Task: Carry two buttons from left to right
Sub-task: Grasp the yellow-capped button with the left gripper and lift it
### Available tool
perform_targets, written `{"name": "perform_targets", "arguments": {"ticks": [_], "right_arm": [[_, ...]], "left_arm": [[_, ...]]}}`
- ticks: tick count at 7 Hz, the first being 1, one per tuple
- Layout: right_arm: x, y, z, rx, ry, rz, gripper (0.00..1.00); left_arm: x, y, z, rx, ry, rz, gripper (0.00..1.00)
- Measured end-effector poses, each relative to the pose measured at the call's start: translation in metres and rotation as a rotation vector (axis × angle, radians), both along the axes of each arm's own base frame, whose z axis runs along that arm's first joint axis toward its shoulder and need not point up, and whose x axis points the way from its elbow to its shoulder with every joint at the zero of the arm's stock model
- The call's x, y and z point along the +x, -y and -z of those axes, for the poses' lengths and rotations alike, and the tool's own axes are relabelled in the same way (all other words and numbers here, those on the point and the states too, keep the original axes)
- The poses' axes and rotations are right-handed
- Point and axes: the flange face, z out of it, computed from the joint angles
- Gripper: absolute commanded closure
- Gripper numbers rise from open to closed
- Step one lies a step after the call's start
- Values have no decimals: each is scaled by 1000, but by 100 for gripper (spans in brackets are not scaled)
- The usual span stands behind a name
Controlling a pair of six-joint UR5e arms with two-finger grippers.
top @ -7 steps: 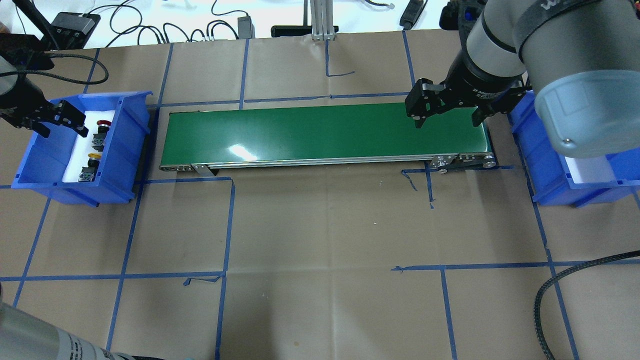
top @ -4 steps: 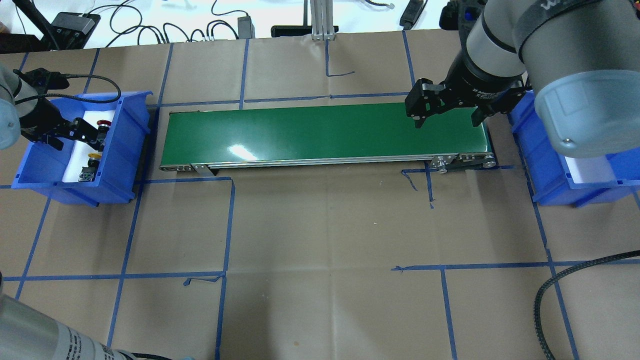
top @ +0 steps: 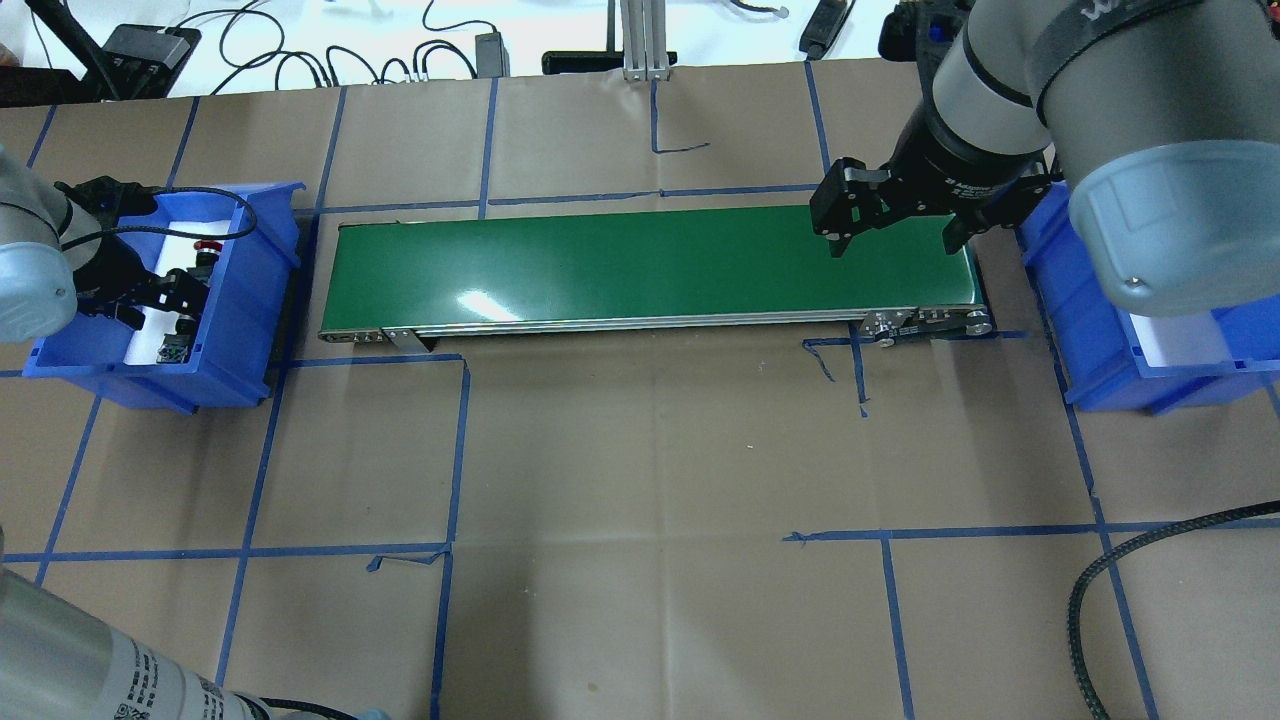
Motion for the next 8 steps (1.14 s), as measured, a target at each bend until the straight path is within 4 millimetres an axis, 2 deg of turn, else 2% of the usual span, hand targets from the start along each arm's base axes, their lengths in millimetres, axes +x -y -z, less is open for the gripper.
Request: {"name": "perform_targets", "arguments": {"ticks": [1,2,3,4,6,7,8], "right_arm": [[0,0,0,0,0,0,0],[0,0,0,0,0,0,0],[0,0,0,-1,-1,0,0],[0,0,0,-1,-1,0,0],[0,0,1,0,-1,0,0],[0,1,1,0,-1,0,0],[0,1,1,-1,-1,0,0]], "left_arm": [[1,-1,6,6,-3,-2,5],[1,0,11,10,-6,-2,36],[0,0,13,10,-7,-1,62],[0,1,14,10,-7,-4,80],[-1,1,11,11,-5,-17,86],[-1,2,2,12,-5,-20,86],[0,2,-15,17,-8,-22,86]]}}
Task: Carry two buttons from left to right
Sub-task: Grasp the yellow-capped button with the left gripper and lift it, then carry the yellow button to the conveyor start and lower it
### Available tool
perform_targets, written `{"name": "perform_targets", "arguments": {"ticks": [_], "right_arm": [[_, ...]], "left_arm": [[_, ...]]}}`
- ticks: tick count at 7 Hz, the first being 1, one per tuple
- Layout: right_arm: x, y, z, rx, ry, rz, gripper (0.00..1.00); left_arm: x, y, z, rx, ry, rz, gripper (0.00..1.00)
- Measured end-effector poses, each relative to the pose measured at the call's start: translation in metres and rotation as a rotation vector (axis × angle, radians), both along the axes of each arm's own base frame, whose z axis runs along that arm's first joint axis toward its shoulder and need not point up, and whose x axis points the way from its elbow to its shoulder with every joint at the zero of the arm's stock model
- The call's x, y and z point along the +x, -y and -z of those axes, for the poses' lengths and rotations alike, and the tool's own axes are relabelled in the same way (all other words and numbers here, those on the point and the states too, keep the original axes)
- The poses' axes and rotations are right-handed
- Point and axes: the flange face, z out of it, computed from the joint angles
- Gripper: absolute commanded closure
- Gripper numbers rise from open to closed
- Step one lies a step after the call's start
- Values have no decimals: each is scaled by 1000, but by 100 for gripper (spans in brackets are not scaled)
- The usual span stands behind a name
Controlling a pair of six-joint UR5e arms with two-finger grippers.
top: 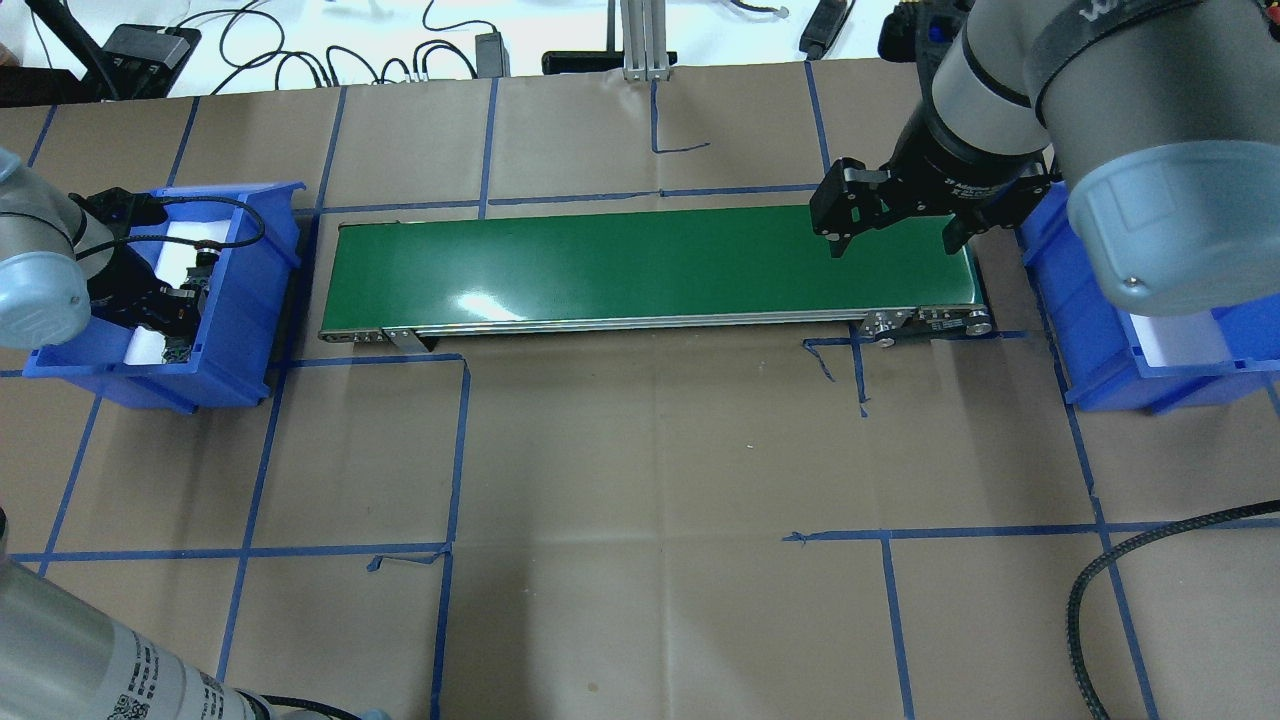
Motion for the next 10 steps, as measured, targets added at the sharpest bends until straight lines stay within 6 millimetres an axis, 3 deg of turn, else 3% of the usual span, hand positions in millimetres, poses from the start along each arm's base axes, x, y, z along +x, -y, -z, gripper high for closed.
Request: {"name": "perform_targets", "arguments": {"ticks": [4,6,7,8,10], "right_arm": [[0,0,0,0,1,0,0],[0,0,0,-1,1,0,0],[0,0,-1,-1,1,0,0],[0,0,-1,-2,1,0,0],[0,0,-1,-2,0,0,0]], "left_arm": [[0,-2,-132,41,-17,-1,86],[-5,6,-151,64,-32,-5,86],[-24,14,-152,65,-35,1,86],[-59,25,-151,66,-33,8,86],[-150,41,-150,64,-23,-8,86]]}}
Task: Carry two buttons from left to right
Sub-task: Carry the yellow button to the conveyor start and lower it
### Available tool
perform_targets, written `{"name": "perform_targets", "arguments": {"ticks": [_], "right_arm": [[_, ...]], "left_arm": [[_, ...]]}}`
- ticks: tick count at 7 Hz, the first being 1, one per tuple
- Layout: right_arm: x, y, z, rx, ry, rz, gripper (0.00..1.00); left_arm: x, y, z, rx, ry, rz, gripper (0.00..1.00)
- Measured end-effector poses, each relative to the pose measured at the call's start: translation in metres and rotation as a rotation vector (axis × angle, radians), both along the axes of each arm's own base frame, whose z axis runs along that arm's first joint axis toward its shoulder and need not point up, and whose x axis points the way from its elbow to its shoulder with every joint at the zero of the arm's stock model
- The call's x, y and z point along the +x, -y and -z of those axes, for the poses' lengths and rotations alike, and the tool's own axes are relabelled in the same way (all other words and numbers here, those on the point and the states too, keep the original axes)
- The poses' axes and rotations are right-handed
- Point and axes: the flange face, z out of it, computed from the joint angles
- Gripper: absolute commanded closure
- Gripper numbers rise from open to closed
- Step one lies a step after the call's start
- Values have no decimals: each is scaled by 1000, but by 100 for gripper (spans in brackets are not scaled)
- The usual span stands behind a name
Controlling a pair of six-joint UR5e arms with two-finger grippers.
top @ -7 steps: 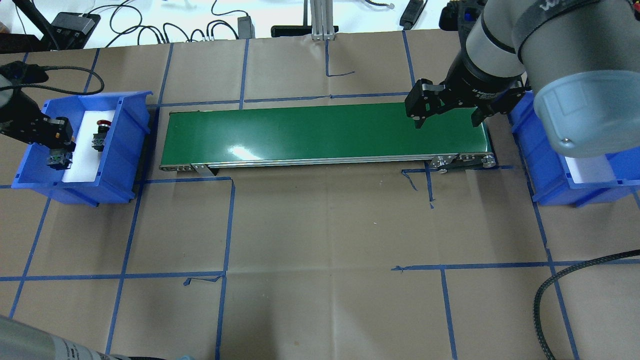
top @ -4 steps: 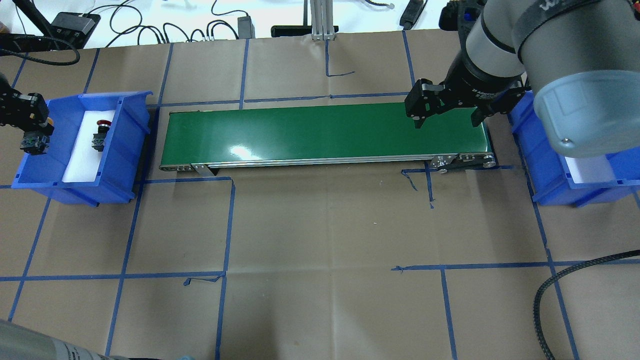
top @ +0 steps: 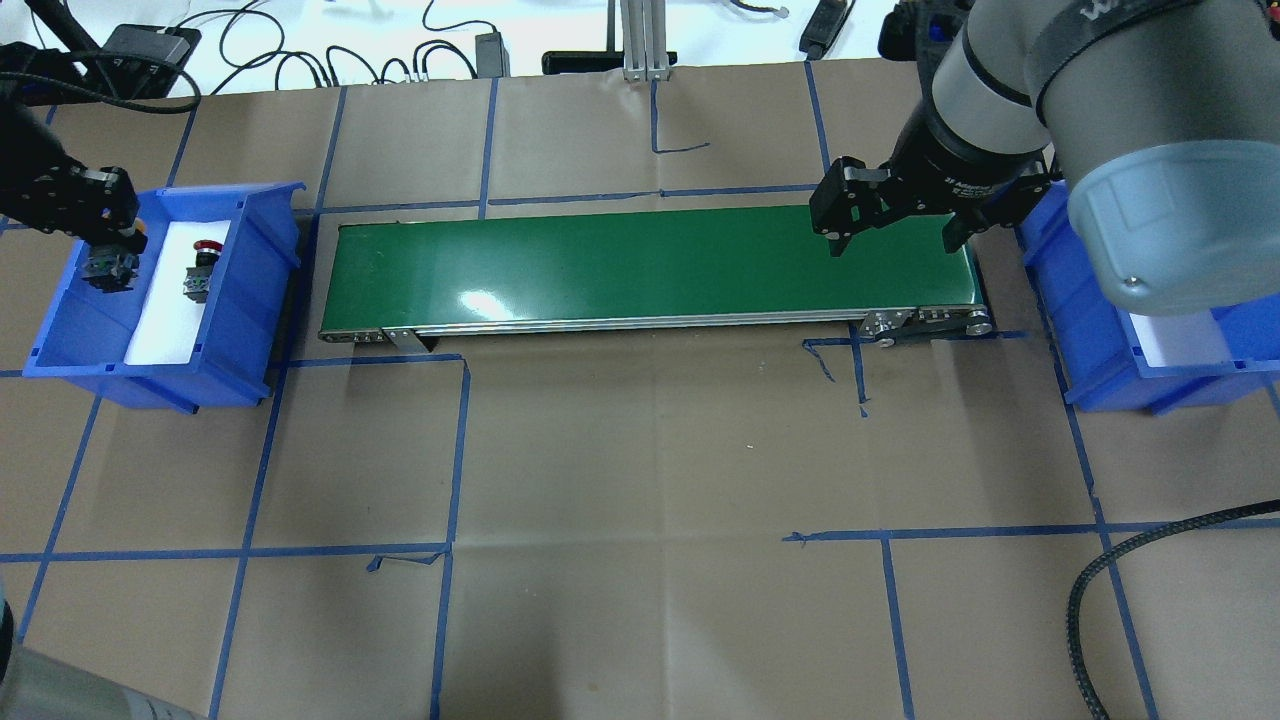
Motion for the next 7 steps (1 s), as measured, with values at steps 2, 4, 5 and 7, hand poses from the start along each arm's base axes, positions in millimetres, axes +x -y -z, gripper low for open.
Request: {"name": "perform_targets", "arguments": {"ticks": [2,4,5,7], "right_arm": [[0,0,0,0,0,0,0],[0,0,1,1,0,0,0],[0,0,1,1,1,0,0],[0,0,1,1,1,0,0]], "left_arm": [[-73,8,12,-8,8,-1,86],[-110,19,59,-57,19,28,86],[-116,19,88,-86,24,33,86],[-120,9,124,-103,26,29,31]]}}
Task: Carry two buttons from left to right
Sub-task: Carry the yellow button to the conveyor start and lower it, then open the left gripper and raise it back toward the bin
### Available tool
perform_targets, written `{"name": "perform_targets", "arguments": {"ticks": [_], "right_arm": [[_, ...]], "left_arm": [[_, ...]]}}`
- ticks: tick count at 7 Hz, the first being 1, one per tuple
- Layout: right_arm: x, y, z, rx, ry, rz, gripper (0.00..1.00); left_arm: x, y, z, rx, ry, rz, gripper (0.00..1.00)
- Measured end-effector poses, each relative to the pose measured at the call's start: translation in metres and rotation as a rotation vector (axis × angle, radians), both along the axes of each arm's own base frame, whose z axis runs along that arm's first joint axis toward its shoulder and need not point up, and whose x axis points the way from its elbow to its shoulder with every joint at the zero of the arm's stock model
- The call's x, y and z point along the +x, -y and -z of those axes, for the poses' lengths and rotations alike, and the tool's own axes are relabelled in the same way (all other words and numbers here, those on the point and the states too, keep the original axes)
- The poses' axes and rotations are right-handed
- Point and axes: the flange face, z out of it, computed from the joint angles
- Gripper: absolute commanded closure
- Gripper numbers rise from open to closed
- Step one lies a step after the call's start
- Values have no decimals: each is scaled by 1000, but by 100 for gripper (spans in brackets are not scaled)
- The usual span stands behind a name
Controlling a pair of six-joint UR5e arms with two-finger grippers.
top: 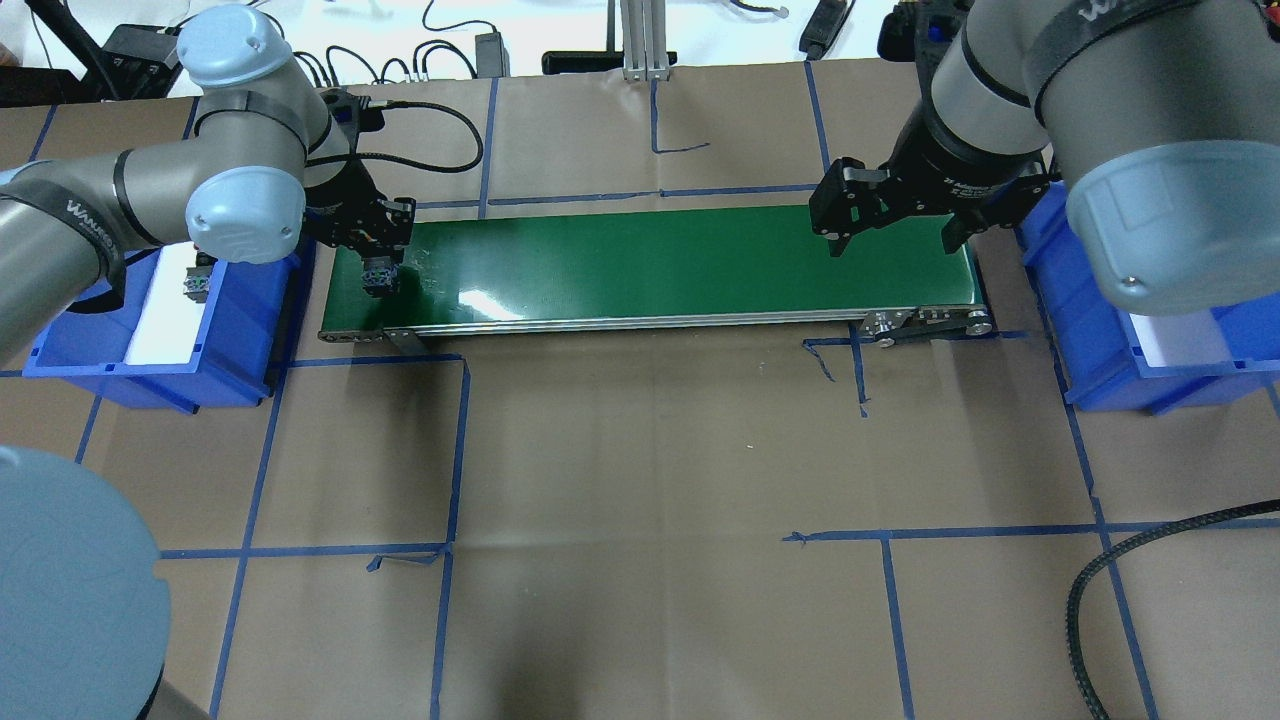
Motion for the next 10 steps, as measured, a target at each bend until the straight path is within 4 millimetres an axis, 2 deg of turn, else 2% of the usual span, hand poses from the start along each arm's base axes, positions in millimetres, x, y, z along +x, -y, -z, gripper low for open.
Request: {"name": "perform_targets", "arguments": {"ticks": [1,3,5,7,10], "right_arm": [[0,0,0,-1,0,0,0],[0,0,0,-1,0,0,0],[0,0,0,-1,0,0,0],[0,0,0,0,0,0,0],[0,0,1,1,0,0,0]], "left_arm": [[-1,-3,6,0,-3,-1,0],[-4,-3,2,-6,-8,1,0],[-4,-1,-16,-8,-15,1,0],[-5,2,-55,10,-30,3,0],[6,15,-150,63,-40,0,0]]}}
